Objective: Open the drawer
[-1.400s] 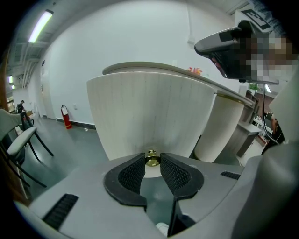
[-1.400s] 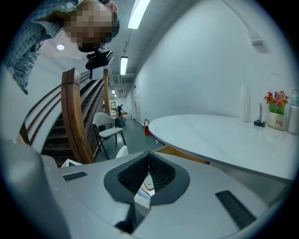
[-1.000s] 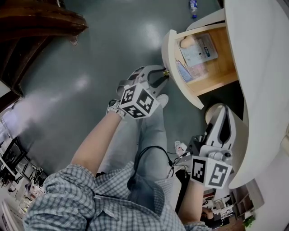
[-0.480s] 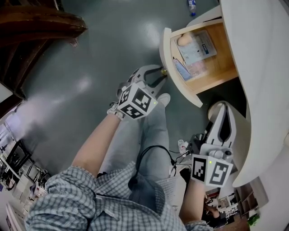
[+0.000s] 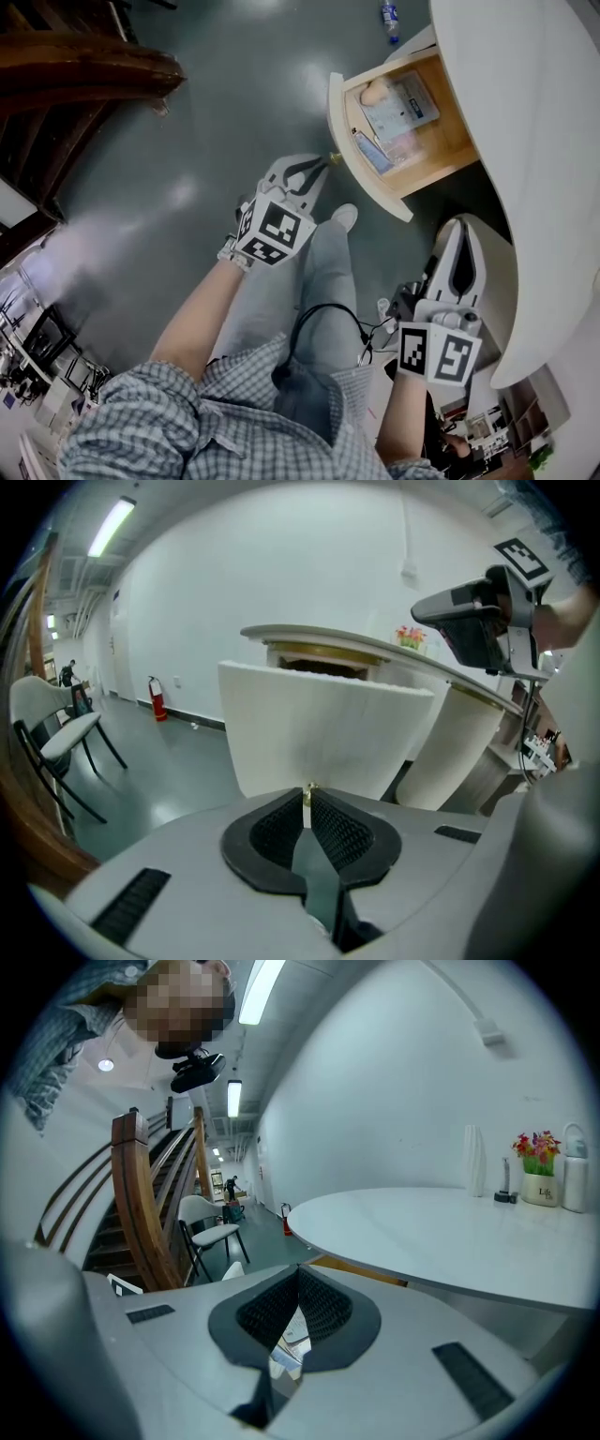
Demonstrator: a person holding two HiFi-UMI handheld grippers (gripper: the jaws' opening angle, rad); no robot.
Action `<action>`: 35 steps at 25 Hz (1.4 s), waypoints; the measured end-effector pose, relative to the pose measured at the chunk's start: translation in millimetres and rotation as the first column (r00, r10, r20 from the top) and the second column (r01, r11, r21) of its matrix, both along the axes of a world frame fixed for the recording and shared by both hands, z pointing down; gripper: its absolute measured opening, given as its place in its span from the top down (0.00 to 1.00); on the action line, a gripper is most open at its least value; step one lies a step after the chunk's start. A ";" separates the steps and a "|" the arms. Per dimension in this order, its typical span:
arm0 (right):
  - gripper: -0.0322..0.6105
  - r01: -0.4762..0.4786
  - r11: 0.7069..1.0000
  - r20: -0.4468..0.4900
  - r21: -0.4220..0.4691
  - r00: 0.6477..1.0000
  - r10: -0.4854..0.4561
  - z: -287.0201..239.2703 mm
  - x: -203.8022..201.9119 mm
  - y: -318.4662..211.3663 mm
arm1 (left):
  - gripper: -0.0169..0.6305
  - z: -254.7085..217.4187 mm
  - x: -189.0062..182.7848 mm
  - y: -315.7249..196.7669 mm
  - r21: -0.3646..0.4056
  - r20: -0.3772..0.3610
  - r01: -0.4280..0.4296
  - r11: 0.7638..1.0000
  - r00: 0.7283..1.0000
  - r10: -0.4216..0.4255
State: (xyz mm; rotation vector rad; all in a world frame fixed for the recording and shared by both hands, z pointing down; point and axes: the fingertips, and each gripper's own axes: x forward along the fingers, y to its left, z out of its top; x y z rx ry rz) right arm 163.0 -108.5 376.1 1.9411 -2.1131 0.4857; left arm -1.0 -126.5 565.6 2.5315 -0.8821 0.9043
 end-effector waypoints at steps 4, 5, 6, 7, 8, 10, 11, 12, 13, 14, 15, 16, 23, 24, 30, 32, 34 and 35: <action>0.95 0.005 1.000 0.002 0.007 1.000 -0.005 -13.8 -1.1 2.0 | 0.96 -29.4 1.7 -4.4 -0.012 -0.027 0.016 1.000 0.999 -0.017; 0.95 0.007 1.000 0.002 0.009 1.000 -0.007 -17.4 -1.3 2.6 | 0.96 -37.3 2.0 -5.3 -0.011 -0.032 0.018 1.000 0.999 -0.018; 0.95 0.008 1.000 0.001 0.011 1.000 -0.008 -21.3 -1.2 3.2 | 0.96 -45.7 2.4 -6.5 -0.008 -0.039 0.022 1.000 0.999 -0.022; 0.95 0.009 1.000 -0.001 0.013 1.000 -0.009 -25.2 -1.0 3.8 | 0.96 -54.6 3.0 -7.4 -0.006 -0.048 0.025 1.000 0.999 -0.026; 0.95 0.010 1.000 -0.001 0.016 1.000 -0.010 -29.3 -0.6 4.4 | 0.96 -63.7 3.9 -7.7 -0.004 -0.057 0.026 1.000 0.998 -0.027; 0.95 0.010 1.000 -0.003 0.020 1.000 -0.010 -38.0 1.1 5.5 | 0.96 -82.2 7.4 -7.0 -0.001 -0.071 0.013 1.000 0.997 -0.013; 0.95 0.009 1.000 -0.006 0.022 1.000 -0.009 -42.7 2.7 6.0 | 0.96 -92.0 10.5 -6.0 0.002 -0.079 -0.003 1.000 0.997 0.003; 0.95 0.008 1.000 -0.009 0.024 1.000 -0.008 -47.7 4.5 6.2 | 0.97 -102.6 14.1 -5.3 0.007 -0.089 -0.022 1.000 0.996 0.022; 0.95 0.006 1.000 -0.010 0.029 1.000 -0.006 -53.0 6.0 6.1 | 0.97 -113.5 17.3 -5.2 0.013 -0.098 -0.039 0.999 0.994 0.040; 0.95 0.005 0.999 -0.012 0.035 1.000 -0.005 -58.4 7.0 5.8 | 0.97 -124.2 19.3 -5.7 0.018 -0.104 -0.050 0.999 0.993 0.052; 0.95 0.005 0.999 -0.014 0.042 1.000 -0.004 -63.9 7.6 5.4 | 0.97 -134.3 19.8 -6.8 0.019 -0.107 -0.051 0.999 0.993 0.053; 0.95 0.006 0.999 -0.018 0.049 1.000 -0.005 -69.5 7.9 5.3 | 0.97 -143.9 19.0 -7.9 0.016 -0.109 -0.042 0.999 0.993 0.043; 0.95 0.004 0.996 -0.030 0.085 1.000 -0.002 -111.0 10.3 3.9 | 0.97 -220.5 15.4 -15.1 0.065 -0.119 -0.026 0.998 0.992 0.033; 0.95 0.006 0.996 -0.034 0.091 0.999 -0.003 -116.6 11.1 3.5 | 0.97 -232.0 17.6 -15.9 0.078 -0.127 -0.035 0.996 0.991 0.044; 0.95 0.016 0.991 -0.052 0.131 0.999 -0.009 -151.0 11.7 2.8 | 0.97 -289.6 23.1 -17.7 0.109 -0.192 -0.028 0.994 0.980 0.048; 0.95 0.022 0.989 -0.054 0.148 0.998 -0.014 -163.0 11.4 3.0 | 0.97 -304.6 24.3 -17.6 0.119 -0.204 -0.023 0.993 0.978 0.047; 0.95 0.027 0.986 -0.058 0.167 0.998 -0.017 -174.2 12.0 4.0 | 0.97 -318.0 27.6 -16.3 0.134 -0.209 -0.028 0.991 0.976 0.056; 0.95 0.029 0.984 -0.060 0.175 0.998 -0.019 -179.2 12.2 4.3 | 0.97 -324.1 29.7 -15.4 0.141 -0.212 -0.032 0.990 0.975 0.062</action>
